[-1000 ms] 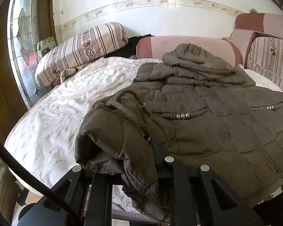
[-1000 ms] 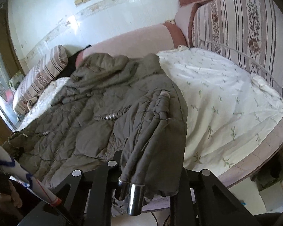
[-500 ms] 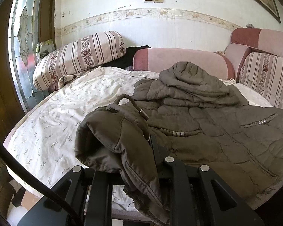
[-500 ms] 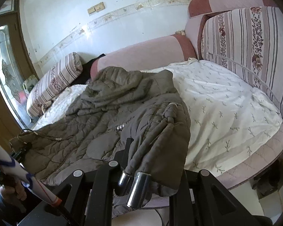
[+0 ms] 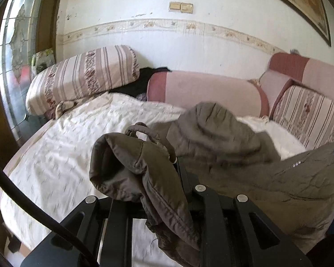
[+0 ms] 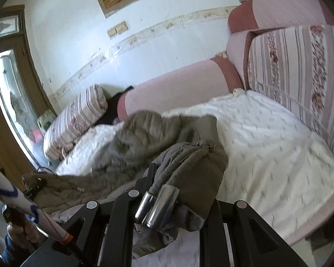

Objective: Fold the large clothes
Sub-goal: 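Grasp the jacket edge with the left gripper and lift it while the right gripper holds the drawstring edge, then fold the held drawstring edge over the jacket body with both grippers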

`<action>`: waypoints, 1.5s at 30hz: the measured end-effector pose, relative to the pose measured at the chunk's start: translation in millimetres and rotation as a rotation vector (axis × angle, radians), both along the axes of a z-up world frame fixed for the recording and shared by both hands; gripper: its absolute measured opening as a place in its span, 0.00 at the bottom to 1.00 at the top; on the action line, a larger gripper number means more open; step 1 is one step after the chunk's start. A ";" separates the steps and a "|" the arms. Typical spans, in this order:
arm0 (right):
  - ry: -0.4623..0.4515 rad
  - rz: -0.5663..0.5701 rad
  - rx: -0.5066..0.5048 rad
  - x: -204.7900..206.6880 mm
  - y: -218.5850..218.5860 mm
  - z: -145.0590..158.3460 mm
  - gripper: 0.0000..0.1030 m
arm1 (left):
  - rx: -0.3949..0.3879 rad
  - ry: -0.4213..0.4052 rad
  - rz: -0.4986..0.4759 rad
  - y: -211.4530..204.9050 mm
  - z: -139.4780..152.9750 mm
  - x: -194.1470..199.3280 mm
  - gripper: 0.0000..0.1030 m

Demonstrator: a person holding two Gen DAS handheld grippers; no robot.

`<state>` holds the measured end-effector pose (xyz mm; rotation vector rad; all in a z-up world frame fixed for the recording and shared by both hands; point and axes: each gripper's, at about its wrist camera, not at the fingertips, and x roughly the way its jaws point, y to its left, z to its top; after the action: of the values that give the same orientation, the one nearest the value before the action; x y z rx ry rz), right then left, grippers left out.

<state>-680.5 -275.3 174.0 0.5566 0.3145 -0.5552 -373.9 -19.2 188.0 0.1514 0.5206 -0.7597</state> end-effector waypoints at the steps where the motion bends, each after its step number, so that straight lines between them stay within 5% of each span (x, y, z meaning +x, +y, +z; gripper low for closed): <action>1: -0.009 0.001 -0.004 6.5 -9.1 9.0 0.17 | -0.010 0.005 -0.005 -8.0 9.3 8.5 0.17; 7: -0.007 -0.028 -0.005 65.2 -79.1 54.4 0.17 | -0.051 0.073 -0.011 -70.3 52.9 74.5 0.21; 12: 0.023 -0.059 0.016 133.4 -151.1 68.1 0.17 | -0.114 0.219 -0.010 -116.8 71.3 146.2 0.31; 20: 0.084 -0.146 0.094 225.0 -249.3 33.8 0.17 | -0.188 0.312 -0.028 -155.3 72.0 217.6 0.44; 25: 0.144 -0.192 0.191 254.5 -297.2 -13.1 0.17 | -0.192 0.179 0.048 -150.8 73.2 233.5 0.52; 30: 0.215 -0.237 0.238 276.8 -321.4 -56.3 0.19 | -0.086 0.157 -0.022 -182.1 38.1 225.3 0.53; 34: 0.195 -0.224 0.331 278.6 -330.5 -80.5 0.30 | 0.058 0.132 -0.156 -232.3 -14.6 191.5 0.53; 38: 0.093 -0.195 0.370 253.0 -323.7 -71.6 0.49 | 0.178 0.099 -0.204 -277.3 -63.5 172.0 0.53; 41: 0.046 -0.183 0.302 231.2 -304.8 -51.9 0.62 | 0.232 0.099 -0.167 -297.9 -89.5 178.6 0.53; 45: 0.038 -0.111 0.192 211.4 -272.7 -31.6 0.63 | 0.255 0.142 -0.118 -305.9 -114.7 198.4 0.54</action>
<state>-469.1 -548.0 142.4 0.7528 0.3768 -0.6473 -175.5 -325.1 73.3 0.3696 0.7490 -0.8205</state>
